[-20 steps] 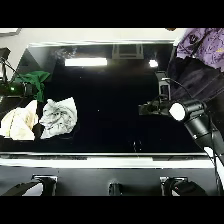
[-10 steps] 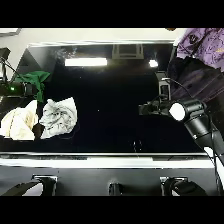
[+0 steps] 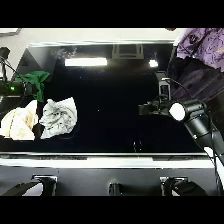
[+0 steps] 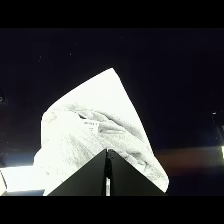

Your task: Fold the clothes and pants, and hang the long-sleeved shirts on hangers.

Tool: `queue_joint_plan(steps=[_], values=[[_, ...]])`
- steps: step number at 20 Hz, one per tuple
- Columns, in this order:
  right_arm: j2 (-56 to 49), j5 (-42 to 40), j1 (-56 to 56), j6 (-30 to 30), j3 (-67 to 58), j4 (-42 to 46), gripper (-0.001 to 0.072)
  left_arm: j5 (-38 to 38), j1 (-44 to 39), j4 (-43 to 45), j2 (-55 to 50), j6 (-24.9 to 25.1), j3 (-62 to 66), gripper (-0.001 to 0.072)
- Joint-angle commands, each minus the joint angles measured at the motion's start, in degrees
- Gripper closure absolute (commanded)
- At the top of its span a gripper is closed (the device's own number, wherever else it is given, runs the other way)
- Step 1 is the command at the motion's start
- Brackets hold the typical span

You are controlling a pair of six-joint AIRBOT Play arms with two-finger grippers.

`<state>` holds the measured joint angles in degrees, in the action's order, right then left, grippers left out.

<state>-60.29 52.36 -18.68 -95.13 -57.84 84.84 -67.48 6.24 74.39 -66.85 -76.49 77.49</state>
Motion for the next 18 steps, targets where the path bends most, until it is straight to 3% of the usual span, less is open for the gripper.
queue_joint_plan(steps=[1, 2, 3, 5, 9, 13, 17, 18], values=[[0.0, 0.0, 0.0, 0.0, 0.0, 0.0, 0.0677, 0.1, 0.0, 0.0, 0.0, 0.0, 0.0, 0.0690], [0.0, 0.0, 0.0, 0.0, 0.0, 0.1, 0.0677, 0.3, 0.0, 0.0, -0.1, 0.0, 0.0, 0.0689], [0.0, 0.0, 0.0, 0.0, 0.0, 0.0, 0.0677, -0.1, 0.0, 0.0, -0.2, -1.6, 0.0, 0.0612], [0.0, 0.0, 0.0, 0.0, 0.0, 0.1, 0.0678, -2.8, -0.3, 0.3, -0.7, -7.3, -0.9, -0.0013], [0.0, 0.0, 0.0, 0.0, 0.0, 0.0, 0.0678, -4.8, -0.3, 0.7, -3.4, -11.0, -10.6, -0.0013], [0.0, 0.2, 0.0, 0.0, 0.0, 0.0, 0.0678, 5.4, -0.4, 0.4, -3.5, -15.7, -24.6, -0.0013], [0.0, 0.2, 0.0, 0.0, 0.0, 0.0, 0.0678, 15.0, -0.4, -3.3, -4.6, -15.7, -29.0, -0.0013], [0.0, 0.2, 0.0, 0.0, 0.0, 0.0, 0.0678, 16.0, -0.4, -5.4, -5.5, -15.7, -28.9, 0.0073]])
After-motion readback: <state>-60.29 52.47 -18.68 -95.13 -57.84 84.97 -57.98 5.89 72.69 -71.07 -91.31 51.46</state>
